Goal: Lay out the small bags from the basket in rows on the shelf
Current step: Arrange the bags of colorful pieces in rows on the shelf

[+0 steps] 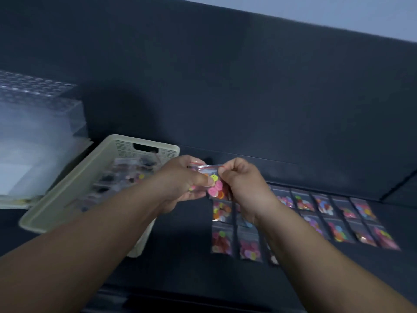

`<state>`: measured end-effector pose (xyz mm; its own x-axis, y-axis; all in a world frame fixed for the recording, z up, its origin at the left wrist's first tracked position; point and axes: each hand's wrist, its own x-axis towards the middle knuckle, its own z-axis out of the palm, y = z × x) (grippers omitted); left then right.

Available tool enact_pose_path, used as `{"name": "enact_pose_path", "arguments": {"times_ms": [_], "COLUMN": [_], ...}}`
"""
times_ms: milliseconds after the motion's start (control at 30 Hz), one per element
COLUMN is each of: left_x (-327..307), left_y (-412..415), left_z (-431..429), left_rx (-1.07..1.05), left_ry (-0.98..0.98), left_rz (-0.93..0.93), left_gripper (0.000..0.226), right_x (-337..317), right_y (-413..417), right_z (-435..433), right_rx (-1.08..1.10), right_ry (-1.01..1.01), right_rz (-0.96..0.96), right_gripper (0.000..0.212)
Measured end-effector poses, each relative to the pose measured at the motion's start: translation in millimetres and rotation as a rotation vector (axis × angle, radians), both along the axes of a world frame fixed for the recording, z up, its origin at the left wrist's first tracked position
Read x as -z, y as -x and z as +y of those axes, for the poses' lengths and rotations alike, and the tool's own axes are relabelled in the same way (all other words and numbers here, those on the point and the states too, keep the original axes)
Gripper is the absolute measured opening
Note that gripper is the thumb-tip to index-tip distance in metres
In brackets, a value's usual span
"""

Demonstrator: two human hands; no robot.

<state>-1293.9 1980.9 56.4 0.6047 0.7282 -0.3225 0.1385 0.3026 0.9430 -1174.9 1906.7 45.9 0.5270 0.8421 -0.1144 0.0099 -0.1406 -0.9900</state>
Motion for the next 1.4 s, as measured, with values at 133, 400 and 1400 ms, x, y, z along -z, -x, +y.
{"name": "enact_pose_path", "arguments": {"times_ms": [133, 400, 1400], "left_x": [4, 7, 35], "left_y": [-35, -97, -160], "left_z": [-30, -87, -160], "left_rx": [0.028, 0.071, 0.038], "left_ry": [-0.014, -0.025, 0.093], "left_rz": [-0.010, -0.001, 0.158], "left_gripper": [0.038, 0.036, 0.023], "right_x": [4, 11, 96], "right_y": [-33, -94, -184], "right_z": [-36, -112, -232], "right_rx": [-0.030, -0.212, -0.165], "right_ry": [-0.008, 0.116, 0.228], "right_rz": [0.061, 0.091, -0.950], "right_gripper": [0.016, 0.025, 0.012]}}
